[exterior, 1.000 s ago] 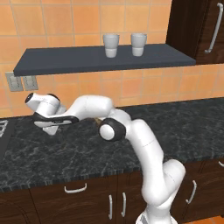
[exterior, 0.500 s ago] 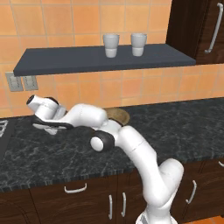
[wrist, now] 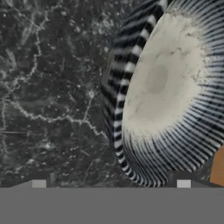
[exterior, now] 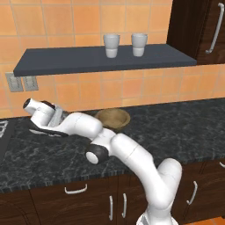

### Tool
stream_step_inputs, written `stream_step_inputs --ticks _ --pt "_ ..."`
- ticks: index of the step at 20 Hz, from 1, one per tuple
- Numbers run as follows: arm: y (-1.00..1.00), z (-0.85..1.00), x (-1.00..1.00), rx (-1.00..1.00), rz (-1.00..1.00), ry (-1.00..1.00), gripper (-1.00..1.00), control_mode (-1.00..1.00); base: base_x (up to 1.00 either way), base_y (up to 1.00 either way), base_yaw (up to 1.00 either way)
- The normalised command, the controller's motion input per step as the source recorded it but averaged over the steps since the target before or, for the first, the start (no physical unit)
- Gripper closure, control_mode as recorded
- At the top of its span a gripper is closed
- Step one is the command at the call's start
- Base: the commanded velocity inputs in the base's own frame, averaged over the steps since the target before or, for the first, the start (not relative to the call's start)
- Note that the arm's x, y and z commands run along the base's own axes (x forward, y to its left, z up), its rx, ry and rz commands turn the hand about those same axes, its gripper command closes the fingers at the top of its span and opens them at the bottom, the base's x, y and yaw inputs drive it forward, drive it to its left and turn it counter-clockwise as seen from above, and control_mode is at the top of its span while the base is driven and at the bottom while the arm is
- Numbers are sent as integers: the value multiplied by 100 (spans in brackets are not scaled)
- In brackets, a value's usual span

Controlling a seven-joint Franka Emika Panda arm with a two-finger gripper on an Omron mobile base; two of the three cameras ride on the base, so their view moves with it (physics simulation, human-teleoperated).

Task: Pick up the bowls on the counter and stack them on top of one another in the open cabinet. Place the smaller bowl on top of the larger bowl.

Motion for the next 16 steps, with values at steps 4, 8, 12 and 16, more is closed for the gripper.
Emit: stream_step_inputs --ticks 4,8,12,16 --pt "0 0 18 -1 11 5 -100 -100 0 0 0" --pt "2 -7 20 0 11 9 -100 -100 0 0 0" --pt "6 -5 24 0 11 7 -100 -100 0 0 0" --pt "12 -4 26 0 10 9 -100 -100 0 0 0"
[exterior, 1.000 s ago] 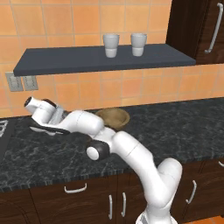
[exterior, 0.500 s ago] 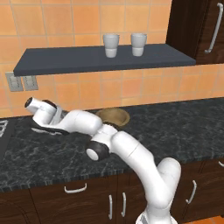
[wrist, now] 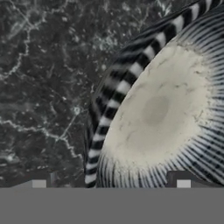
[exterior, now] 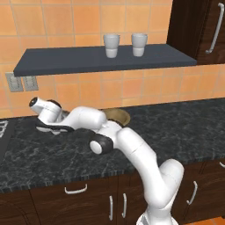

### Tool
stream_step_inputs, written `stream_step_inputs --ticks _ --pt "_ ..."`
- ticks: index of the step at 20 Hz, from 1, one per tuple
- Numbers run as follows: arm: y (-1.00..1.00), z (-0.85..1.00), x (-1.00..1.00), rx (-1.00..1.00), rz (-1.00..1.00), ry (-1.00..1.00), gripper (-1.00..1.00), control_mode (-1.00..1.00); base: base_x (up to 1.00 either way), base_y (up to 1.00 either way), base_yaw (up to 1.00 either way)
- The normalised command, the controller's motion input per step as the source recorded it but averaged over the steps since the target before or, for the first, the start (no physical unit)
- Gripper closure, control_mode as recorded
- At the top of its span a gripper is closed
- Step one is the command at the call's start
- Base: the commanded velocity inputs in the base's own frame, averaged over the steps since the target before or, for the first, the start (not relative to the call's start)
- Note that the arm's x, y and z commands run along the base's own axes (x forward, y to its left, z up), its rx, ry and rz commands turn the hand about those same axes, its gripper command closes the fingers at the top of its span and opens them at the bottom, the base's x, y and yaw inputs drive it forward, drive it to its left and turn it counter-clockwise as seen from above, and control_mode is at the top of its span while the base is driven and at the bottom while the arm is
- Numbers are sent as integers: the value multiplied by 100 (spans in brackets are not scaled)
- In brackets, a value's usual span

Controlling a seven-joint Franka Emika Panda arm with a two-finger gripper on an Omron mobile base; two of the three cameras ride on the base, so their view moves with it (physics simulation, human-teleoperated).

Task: Pick up the bowls on the counter and stack them on top of one another in the open cabinet. Place the smaller bowl on top of the larger bowl.

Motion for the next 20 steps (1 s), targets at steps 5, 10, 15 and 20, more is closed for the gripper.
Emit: stream_step_inputs --ticks 5,10,15,20 --pt "6 -1 6 -3 5 5 100 -100 0 0 0" --pt "0 0 0 0 0 0 100 -100 0 0 0" --pt "0 9 -11 0 0 -6 100 -100 0 0 0" --pt "-22 52 -45 1 -11 -21 100 -100 0 0 0"
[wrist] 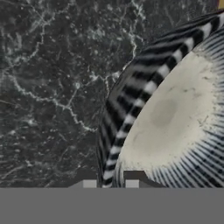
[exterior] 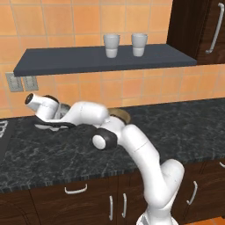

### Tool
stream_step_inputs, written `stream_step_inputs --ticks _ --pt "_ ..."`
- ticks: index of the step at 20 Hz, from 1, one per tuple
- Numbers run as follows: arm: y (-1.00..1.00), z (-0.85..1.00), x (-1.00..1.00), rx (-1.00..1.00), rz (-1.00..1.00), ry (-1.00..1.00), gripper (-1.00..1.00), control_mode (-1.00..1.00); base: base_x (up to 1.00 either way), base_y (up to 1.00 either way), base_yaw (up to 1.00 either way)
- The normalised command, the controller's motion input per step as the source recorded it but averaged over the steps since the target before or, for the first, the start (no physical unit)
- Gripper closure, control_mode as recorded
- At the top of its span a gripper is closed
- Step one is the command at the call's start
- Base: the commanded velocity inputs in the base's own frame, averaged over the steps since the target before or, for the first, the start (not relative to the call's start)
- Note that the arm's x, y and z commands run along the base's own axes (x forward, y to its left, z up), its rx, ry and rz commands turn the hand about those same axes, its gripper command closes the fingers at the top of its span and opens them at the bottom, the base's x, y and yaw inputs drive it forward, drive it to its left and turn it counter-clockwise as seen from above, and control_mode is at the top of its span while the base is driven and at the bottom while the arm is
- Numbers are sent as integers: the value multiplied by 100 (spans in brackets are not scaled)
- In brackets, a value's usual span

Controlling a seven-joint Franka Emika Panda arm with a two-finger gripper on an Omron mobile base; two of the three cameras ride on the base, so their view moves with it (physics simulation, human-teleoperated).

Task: Pick up the bowls on the counter and stack them on top of one another in the open cabinet. Place the smaller bowl on top of the larger bowl.

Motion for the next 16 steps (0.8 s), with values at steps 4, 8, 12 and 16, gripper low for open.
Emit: stream_step_inputs --ticks 4,8,12,16 --pt "-54 36 -42 0 -21 -10 100 -100 0 0 0" --pt "-82 9 -44 0 -26 -2 100 -100 0 0 0" --pt "-78 19 -37 0 -24 -7 100 -100 0 0 0" --pt "-68 22 -28 0 -23 -8 100 -100 0 0 0"
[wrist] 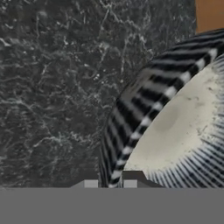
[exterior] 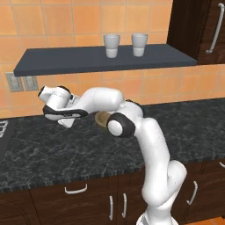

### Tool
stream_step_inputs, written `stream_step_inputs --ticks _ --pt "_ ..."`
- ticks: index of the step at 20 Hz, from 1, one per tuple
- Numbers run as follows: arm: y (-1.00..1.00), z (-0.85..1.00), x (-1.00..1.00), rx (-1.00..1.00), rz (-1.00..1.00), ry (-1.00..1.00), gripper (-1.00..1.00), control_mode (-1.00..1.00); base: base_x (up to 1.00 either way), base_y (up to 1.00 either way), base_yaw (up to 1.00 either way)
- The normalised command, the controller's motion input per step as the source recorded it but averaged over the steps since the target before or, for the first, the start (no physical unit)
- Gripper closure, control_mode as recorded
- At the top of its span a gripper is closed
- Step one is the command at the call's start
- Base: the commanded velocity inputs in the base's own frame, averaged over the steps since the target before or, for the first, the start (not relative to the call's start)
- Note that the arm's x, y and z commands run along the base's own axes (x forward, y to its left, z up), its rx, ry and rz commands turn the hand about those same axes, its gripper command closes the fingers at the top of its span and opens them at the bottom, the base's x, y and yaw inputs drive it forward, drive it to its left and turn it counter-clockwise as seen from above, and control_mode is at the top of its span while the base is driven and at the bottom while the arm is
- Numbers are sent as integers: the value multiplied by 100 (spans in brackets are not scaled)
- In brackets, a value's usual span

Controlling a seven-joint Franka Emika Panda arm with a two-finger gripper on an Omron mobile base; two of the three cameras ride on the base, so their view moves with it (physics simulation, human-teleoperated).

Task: Pick up the bowls on the counter and stack them on top of one another in the open cabinet. Place the smaller bowl on top of the larger bowl.

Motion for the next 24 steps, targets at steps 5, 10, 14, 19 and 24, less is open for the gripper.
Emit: stream_step_inputs --ticks 5,10,14,19,24 --pt "-80 0 -29 0 -21 -5 100 -100 0 0 0" --pt "-66 0 -2 0 -13 -7 100 -100 0 0 0" --pt "-49 0 0 0 -6 -4 100 -100 0 0 0" --pt "-17 -13 21 0 0 12 100 -100 0 0 0" --pt "-15 -8 27 0 0 16 100 -100 0 0 0"
